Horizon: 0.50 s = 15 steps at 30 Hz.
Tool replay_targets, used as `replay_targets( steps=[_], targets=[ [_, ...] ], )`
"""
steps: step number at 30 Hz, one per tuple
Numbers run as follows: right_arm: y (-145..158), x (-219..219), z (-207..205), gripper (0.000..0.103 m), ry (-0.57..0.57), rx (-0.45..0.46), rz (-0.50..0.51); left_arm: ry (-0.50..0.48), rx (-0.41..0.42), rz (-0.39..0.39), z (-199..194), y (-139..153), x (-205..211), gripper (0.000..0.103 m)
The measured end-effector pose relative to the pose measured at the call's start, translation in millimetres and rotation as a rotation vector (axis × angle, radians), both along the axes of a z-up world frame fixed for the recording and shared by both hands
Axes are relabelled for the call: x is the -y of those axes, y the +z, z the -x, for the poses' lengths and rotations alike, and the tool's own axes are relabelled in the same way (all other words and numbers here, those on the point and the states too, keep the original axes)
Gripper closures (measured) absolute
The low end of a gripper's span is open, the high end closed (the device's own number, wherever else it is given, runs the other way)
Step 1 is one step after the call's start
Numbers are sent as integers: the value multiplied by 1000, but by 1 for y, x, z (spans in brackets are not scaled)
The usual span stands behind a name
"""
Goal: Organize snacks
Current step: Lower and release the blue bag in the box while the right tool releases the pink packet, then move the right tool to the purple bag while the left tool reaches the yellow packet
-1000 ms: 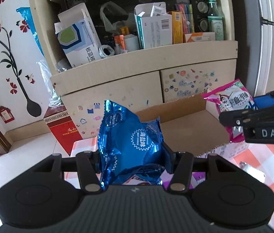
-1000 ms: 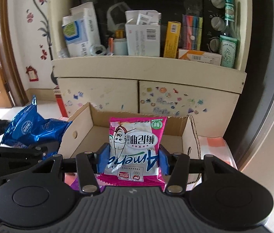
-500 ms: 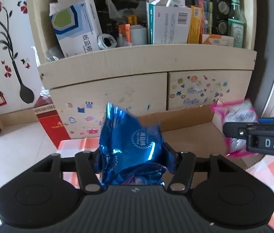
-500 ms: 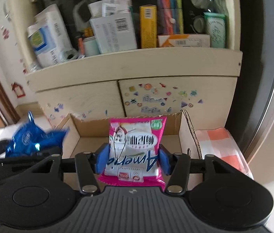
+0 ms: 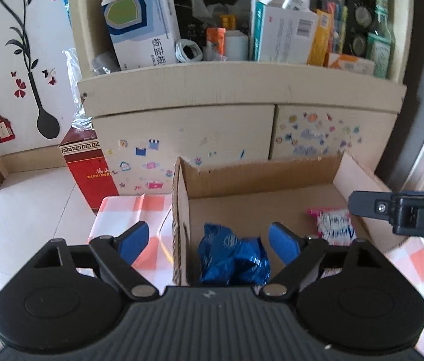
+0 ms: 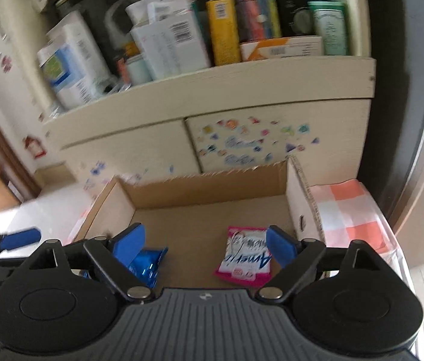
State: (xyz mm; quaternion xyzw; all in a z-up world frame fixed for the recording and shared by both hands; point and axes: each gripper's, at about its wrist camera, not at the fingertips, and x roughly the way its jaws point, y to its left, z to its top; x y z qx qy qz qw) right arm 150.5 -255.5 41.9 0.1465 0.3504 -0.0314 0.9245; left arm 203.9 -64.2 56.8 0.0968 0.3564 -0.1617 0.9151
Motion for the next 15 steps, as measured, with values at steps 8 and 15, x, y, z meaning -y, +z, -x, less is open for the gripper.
replay_targets(
  steps=[8, 15],
  targets=[
    [1, -23, 18, 10, 131, -76, 66, -16, -49, -60, 24, -5, -19, 16],
    [-1, -36, 36, 10, 206, -126, 61, 12, -73, -114, 50, -11, -40, 15]
  ],
)
